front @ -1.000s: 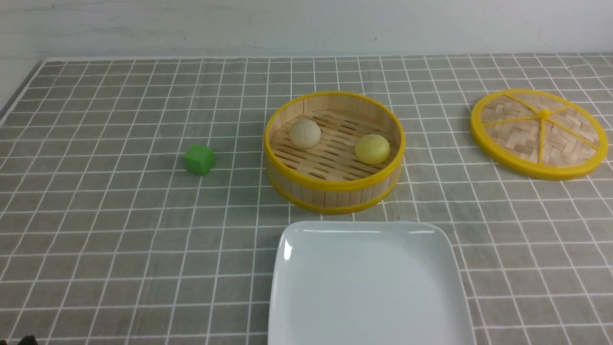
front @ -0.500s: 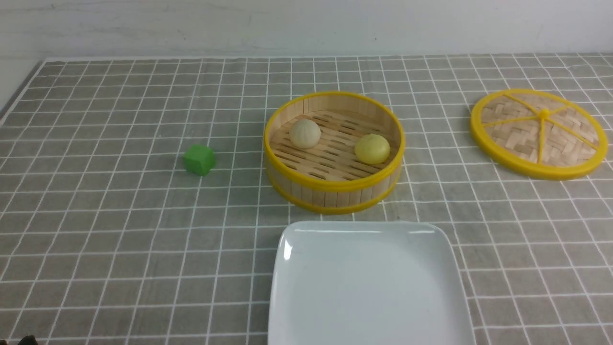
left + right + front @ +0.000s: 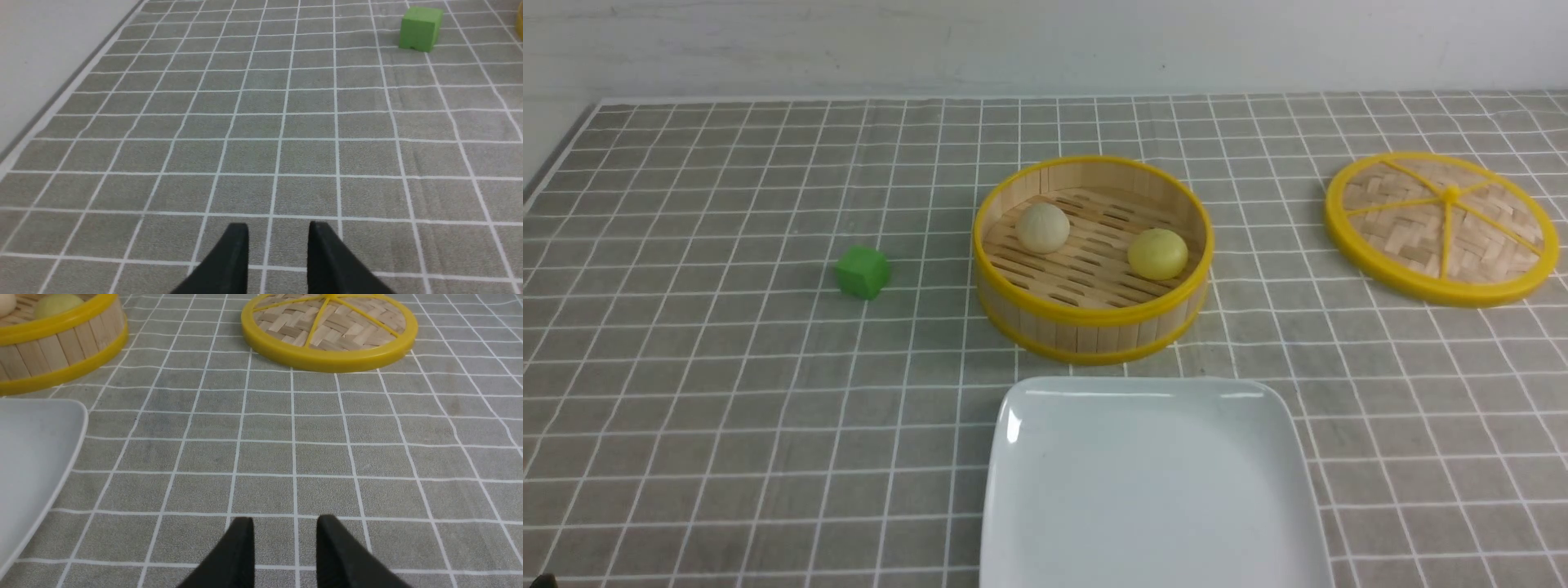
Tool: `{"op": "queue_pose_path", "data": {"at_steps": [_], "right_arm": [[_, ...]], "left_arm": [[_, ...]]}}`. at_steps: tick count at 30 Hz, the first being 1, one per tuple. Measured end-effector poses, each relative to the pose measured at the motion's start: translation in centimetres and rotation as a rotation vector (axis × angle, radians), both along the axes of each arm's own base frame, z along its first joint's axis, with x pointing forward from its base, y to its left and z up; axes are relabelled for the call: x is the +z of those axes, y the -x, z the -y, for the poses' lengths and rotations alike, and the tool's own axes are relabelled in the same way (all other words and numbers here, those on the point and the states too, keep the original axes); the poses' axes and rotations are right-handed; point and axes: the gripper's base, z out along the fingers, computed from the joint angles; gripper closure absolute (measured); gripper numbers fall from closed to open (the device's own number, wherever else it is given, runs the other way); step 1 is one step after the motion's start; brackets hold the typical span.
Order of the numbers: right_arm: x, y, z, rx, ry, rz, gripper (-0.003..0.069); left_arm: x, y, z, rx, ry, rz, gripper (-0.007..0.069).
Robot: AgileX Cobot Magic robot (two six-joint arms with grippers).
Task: Put the steamed buns into the plate on the grey tablecloth.
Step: 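Reach toward a bun in the bamboo steamer with the right gripper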
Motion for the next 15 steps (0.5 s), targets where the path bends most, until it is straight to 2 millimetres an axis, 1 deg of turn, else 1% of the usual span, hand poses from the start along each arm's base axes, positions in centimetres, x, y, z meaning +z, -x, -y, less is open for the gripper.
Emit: {"op": "queue_pose_path", "data": {"at_steps": [9, 11, 12, 13, 14, 15], "right_arm": [[0.0, 0.0, 0.0, -0.003, -0.005, 0.003, 0.042], [0.1, 0.0, -0.1, -0.011, -0.092, 0.002, 0.042], [0.1, 0.0, -0.4, -0.021, -0.219, -0.004, 0.042], [0.1, 0.0, -0.7, -0.035, -0.382, -0.015, 0.042], [0.1, 0.0, -0.9, -0.039, -0.449, -0.02, 0.042], [0.2, 0.0, -1.1, -0.051, -0.583, -0.034, 0.042]], "left_arm": [[0.0, 0.0, -0.2, 0.005, -0.043, 0.003, 0.0384], [0.0, 0.0, -0.1, 0.011, 0.011, 0.009, 0.0384], [0.0, 0.0, 0.1, 0.02, 0.104, 0.02, 0.0384], [0.0, -0.1, 0.4, 0.035, 0.273, 0.033, 0.0384], [0.0, -0.1, 0.5, 0.045, 0.335, 0.038, 0.0384], [0.0, -0.1, 0.8, 0.056, 0.456, 0.043, 0.0384]]}}
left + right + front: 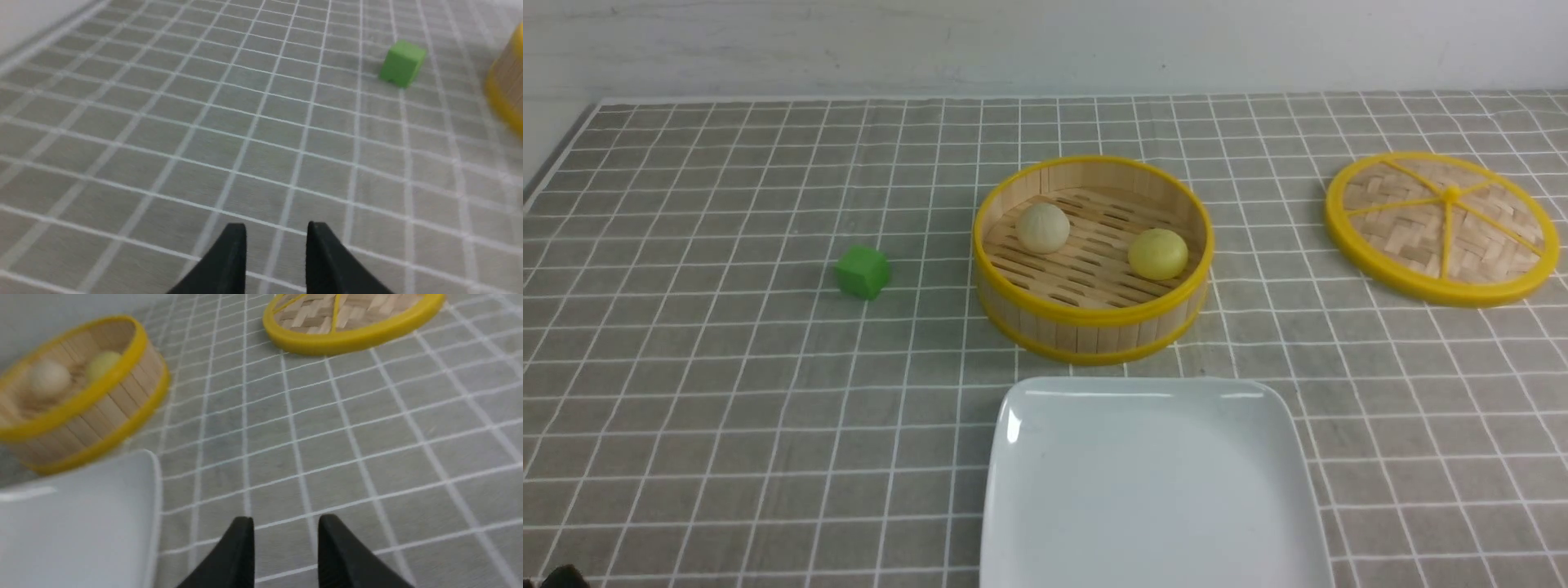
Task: Put the steamed buns into the plate on the grey tablecloth.
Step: 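Reach toward a bun in the bamboo steamer with the right gripper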
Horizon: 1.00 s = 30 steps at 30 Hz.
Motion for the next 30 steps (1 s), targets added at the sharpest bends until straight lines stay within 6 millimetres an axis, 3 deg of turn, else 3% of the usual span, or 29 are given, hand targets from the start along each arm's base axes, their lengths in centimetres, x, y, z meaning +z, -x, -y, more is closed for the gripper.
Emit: {"op": "queue_pose_path", "data": {"at_steps": [2, 4, 8, 13, 16, 18, 21, 25, 26, 30], "right_arm": [[0.1, 0.0, -0.4, -0.017, -0.236, -0.035, 0.042], [0.1, 0.1, -0.6, -0.024, -0.341, -0.047, 0.042], [0.4, -0.1, -0.5, -0.036, -0.393, -0.015, 0.042], [1.2, -0.2, -0.3, -0.056, -0.405, 0.067, 0.0426], [3.2, -0.1, 0.0, -0.052, -0.345, 0.176, 0.0468], [5.7, 0.0, 0.1, -0.037, -0.238, 0.247, 0.0527], [10.1, -0.7, -0.1, 0.011, 0.046, 0.241, 0.0643], [11.1, -4.1, -0.7, 0.139, 0.276, -0.155, 0.0665], [10.7, -5.3, -0.9, 0.183, 0.297, -0.312, 0.0662], [8.7, -8.9, -1.9, 0.326, 0.309, -0.642, 0.0655]], "left_arm": [[0.0, 0.0, 0.4, 0.032, 0.267, 0.007, 0.0384], [0.0, 0.0, 0.6, 0.05, 0.392, 0.01, 0.0384], [0.2, -0.1, 0.7, 0.073, 0.519, 0.032, 0.0384], [0.3, -0.1, 0.7, 0.079, 0.543, 0.048, 0.0384], [0.4, -0.2, 0.7, 0.078, 0.545, 0.058, 0.0384], [0.5, -0.2, 0.6, 0.077, 0.547, 0.069, 0.0384], [0.7, -0.2, 0.6, 0.075, 0.548, 0.09, 0.0384], [1.0, -0.3, 0.6, 0.071, 0.549, 0.126, 0.0384], [1.1, -0.3, 0.5, 0.069, 0.552, 0.142, 0.0384], [1.6, -0.4, 0.5, 0.063, 0.578, 0.201, 0.0384]]}}
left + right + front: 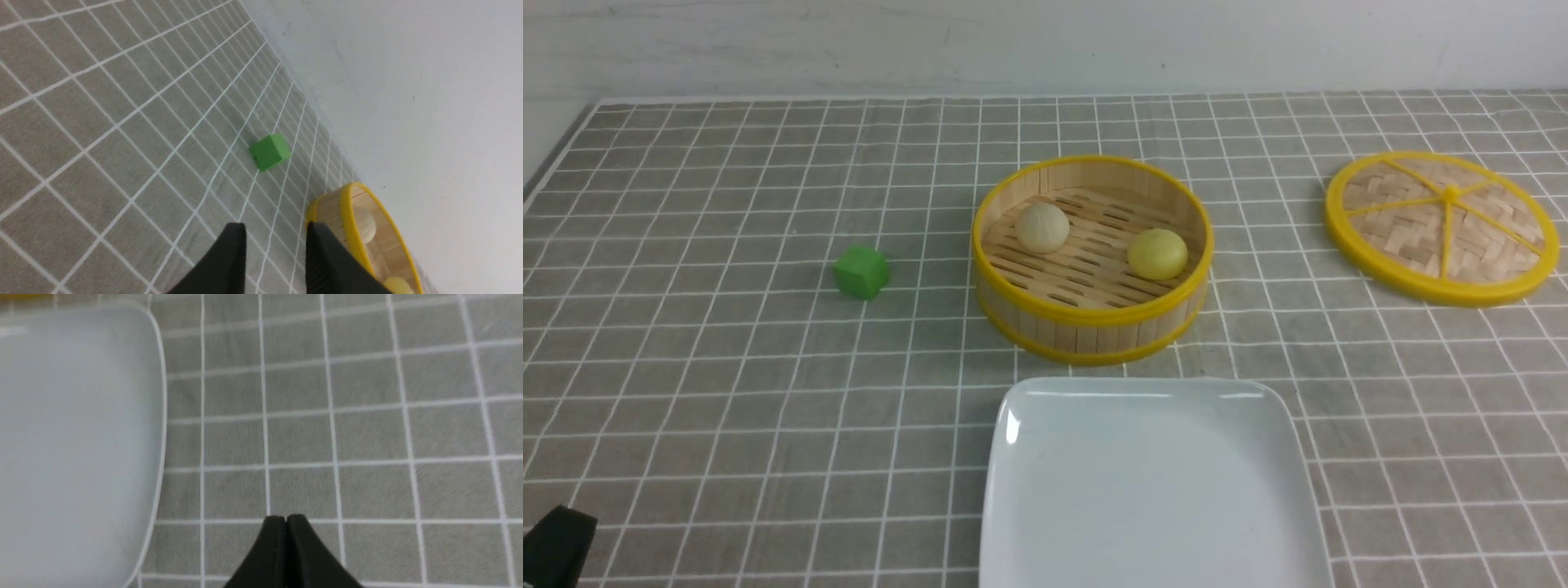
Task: Put the steamed buns into the plate on the grey tablecloth.
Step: 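Reach toward a bun in the bamboo steamer with the right gripper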
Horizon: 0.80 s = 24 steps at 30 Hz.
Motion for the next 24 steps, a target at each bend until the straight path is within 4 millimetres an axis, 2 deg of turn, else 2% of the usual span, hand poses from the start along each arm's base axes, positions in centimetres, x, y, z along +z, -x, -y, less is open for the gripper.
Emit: {"op": "queue_pose_path", "data": {"at_steps": [3, 6, 7, 11, 12, 14, 18, 21, 23, 24], "right_arm": [[-1.0, -2.9, -1.4, 0.134, -0.057, -0.096, 0.0648], [-0.9, -5.9, -2.6, 0.238, -0.134, -0.109, 0.0641], [-0.9, -6.1, -2.7, 0.243, -0.138, -0.11, 0.0641], [0.4, -11.7, -3.9, 0.326, -0.186, -0.102, 0.0622], [0.7, -12.4, -4.0, 0.33, -0.186, -0.099, 0.0619], [1.4, -14.9, -4.3, 0.346, -0.185, -0.091, 0.0603], [3.2, -18.8, -5.5, 0.387, -0.15, -0.06, 0.0568], [3.9, -21.4, -7.9, 0.451, -0.081, -0.05, 0.0526], [4.3, -22.4, -9.3, 0.48, -0.042, -0.042, 0.0504], [4.5, -23.8, -10.8, 0.502, 0.007, -0.031, 0.0475]], "left_arm": [[0.3, 0.0, 0.0, 0.004, 0.022, 0.029, 0.0384], [0.3, 0.0, 0.0, 0.003, 0.039, 0.029, 0.04], [0.3, 0.0, 0.0, 0.003, 0.042, 0.028, 0.0402], [-0.2, 0.1, 0.3, -0.023, 0.072, -0.061, 0.051], [-0.1, 0.2, 0.4, -0.031, 0.072, -0.082, 0.0529], [0.8, 0.5, 0.6, -0.049, 0.075, -0.103, 0.0589], [4.0, 1.3, 0.9, -0.09, 0.081, -0.068, 0.0623], [6.4, 2.2, 1.2, -0.127, 0.017, -0.042, 0.0623], [7.2, 2.4, 1.4, -0.147, -0.01, -0.067, 0.0623], [7.7, 2.3, 1.5, -0.174, -0.035, -0.14, 0.0623]]}}
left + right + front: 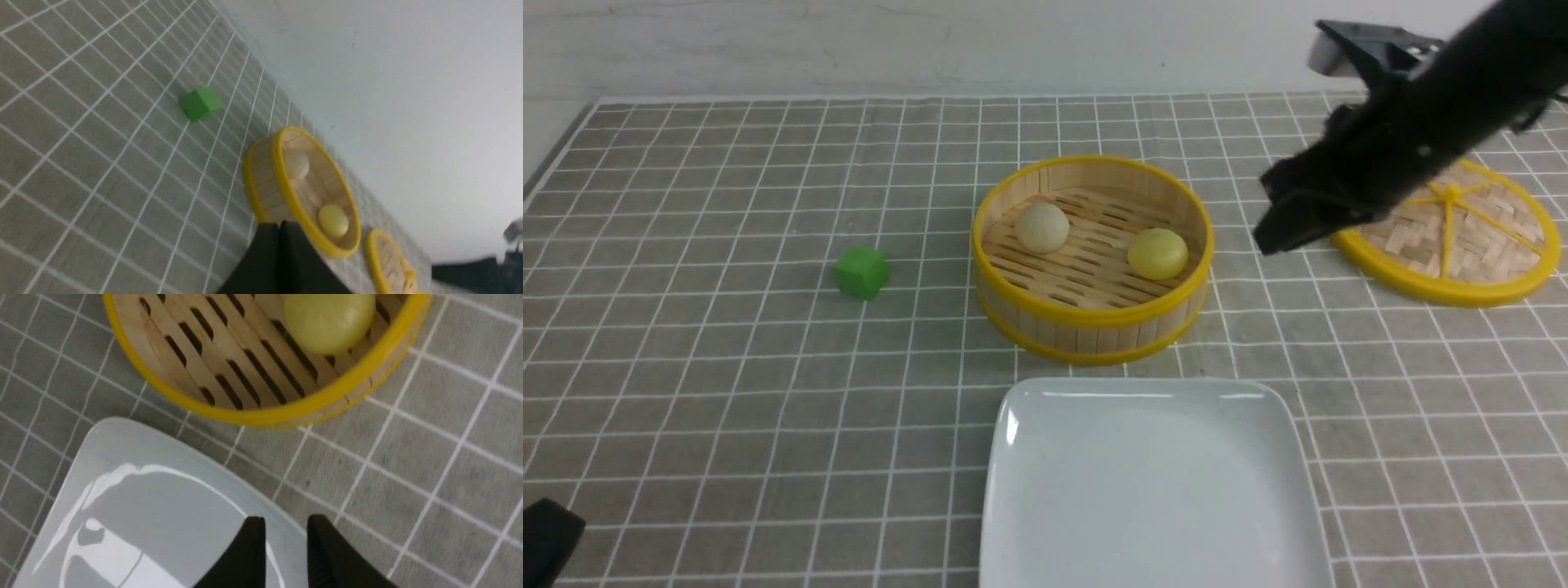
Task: Put the steamed buns into the plate on the grey tablecloth.
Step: 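Reach toward a bun in the bamboo steamer with the right gripper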
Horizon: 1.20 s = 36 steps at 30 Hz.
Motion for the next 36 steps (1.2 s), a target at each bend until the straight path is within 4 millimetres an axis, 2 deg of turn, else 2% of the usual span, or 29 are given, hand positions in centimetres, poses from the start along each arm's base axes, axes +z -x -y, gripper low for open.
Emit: {"op": "queue_pose_path", "data": {"at_steps": [4, 9, 12, 15, 22, 24, 26, 28, 29, 31, 33, 36], "right_arm": [[-0.3, -2.2, -3.1, 0.018, 0.08, 0.014, 0.0398], [-2.5, -5.5, -5.9, 0.004, 0.164, 0.032, 0.0296], [-3.7, -6.7, -6.6, 0.002, 0.175, 0.038, 0.027], [-5.7, -8.3, -7.2, -0.003, 0.176, 0.05, 0.0257], [-9.3, -9.5, -7.3, -0.006, 0.22, 0.02, 0.026], [-9.5, -9.5, -7.3, -0.005, 0.222, 0.018, 0.0278], [-9.3, -9.5, -7.3, -0.006, 0.22, 0.022, 0.0342], [-9.3, -9.5, -7.3, -0.006, 0.222, 0.025, 0.0461], [-9.2, -9.6, -7.3, -0.006, 0.222, 0.027, 0.0473], [-8.6, -9.7, -7.2, -0.006, 0.235, 0.045, 0.0619], [-8.0, -9.6, -7.1, -0.003, 0.248, 0.046, 0.0645], [-5.8, -9.5, -7.0, 0.0, 0.254, 0.059, 0.0647]], "left_arm": [[0.0, -1.3, 0.4, -0.08, -0.077, -0.253, 0.0623], [0.7, -4.2, 0.7, -0.213, -0.179, -0.53, 0.0623], [1.0, -5.7, 0.7, -0.261, -0.214, -0.606, 0.062], [1.6, -8.1, 0.7, -0.326, -0.271, -0.668, 0.0605], [2.3, -11.0, 0.6, -0.374, -0.301, -0.723, 0.0538], [2.3, -11.3, 0.6, -0.376, -0.3, -0.731, 0.052], [2.2, -11.5, 0.6, -0.377, -0.299, -0.737, 0.0505], [2.2, -11.6, 0.6, -0.375, -0.299, -0.737, 0.0491], [2.2, -11.6, 0.6, -0.376, -0.299, -0.737, 0.0489], [2.2, -11.7, 0.6, -0.374, -0.299, -0.734, 0.0475], [2.2, -11.7, 0.6, -0.374, -0.299, -0.734, 0.0465], [2.2, -11.7, 0.6, -0.374, -0.299, -0.734, 0.0449]]}}
